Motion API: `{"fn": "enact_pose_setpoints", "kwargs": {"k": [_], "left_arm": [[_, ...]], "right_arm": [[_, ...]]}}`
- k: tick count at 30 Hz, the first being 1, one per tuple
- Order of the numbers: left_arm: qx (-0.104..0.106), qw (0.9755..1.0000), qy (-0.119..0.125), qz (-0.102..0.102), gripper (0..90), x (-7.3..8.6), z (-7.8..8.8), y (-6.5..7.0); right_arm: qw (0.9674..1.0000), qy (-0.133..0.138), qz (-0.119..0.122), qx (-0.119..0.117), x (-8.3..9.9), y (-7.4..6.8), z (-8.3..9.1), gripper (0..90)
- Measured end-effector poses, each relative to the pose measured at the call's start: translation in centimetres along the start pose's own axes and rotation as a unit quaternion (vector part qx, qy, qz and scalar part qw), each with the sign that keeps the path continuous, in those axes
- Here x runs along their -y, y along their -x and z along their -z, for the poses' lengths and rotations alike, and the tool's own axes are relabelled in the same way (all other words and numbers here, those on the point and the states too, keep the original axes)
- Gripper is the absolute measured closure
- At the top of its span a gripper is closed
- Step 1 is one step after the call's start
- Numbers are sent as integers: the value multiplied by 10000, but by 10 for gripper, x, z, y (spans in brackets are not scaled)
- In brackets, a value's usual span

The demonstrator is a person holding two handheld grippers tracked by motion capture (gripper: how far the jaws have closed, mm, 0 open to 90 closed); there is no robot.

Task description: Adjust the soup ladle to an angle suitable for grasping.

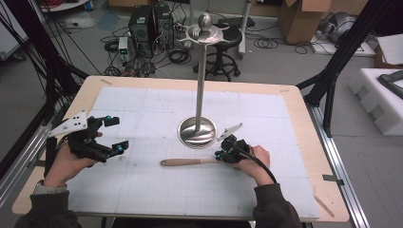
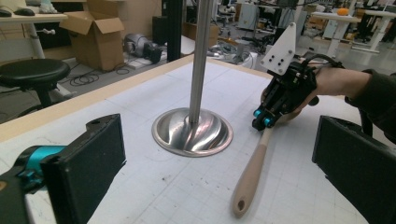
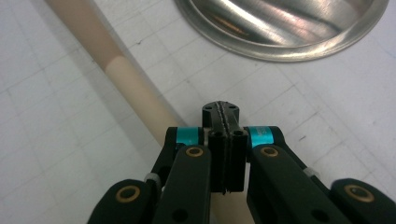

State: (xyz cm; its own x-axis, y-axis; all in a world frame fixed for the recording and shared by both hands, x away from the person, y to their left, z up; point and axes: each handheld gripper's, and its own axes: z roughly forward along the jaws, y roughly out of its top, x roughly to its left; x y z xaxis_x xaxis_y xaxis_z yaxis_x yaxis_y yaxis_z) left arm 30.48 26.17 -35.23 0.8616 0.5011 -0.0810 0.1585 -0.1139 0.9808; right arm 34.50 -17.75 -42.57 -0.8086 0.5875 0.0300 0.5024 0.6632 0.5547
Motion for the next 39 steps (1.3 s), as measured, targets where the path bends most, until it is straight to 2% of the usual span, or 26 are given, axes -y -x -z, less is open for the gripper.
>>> {"fn": "enact_pose_setpoints", "kwargs": {"k": [5, 16, 22, 29, 34, 37, 39], "left_arm": [[-4, 10000, 11, -5, 30, 0, 1, 0], [-4, 10000, -5, -3, 30, 0, 0, 0], [-1, 10000, -4, 2, 30, 0, 0, 0], [3, 10000, -24, -4, 30, 0, -1, 0], [3, 10000, -17, -6, 30, 0, -1, 0], [13, 10000, -31, -14, 30, 0, -1, 0], [6, 10000, -29, -13, 30, 0, -1, 0]], "right_arm": [[10000, -79, -10, 20, 0, -5, 2, 900], [9991, -402, 64, -136, 1, -14, 6, 900], [9981, -552, 18, -279, 1, -19, 8, 900], [9973, -650, -6, -337, 1, -25, 10, 900], [9973, -680, -94, -274, 3, -31, 11, 900], [9977, -625, -214, -176, 5, -35, 12, 900], [9979, -615, -203, -96, 6, -38, 13, 900]]}}
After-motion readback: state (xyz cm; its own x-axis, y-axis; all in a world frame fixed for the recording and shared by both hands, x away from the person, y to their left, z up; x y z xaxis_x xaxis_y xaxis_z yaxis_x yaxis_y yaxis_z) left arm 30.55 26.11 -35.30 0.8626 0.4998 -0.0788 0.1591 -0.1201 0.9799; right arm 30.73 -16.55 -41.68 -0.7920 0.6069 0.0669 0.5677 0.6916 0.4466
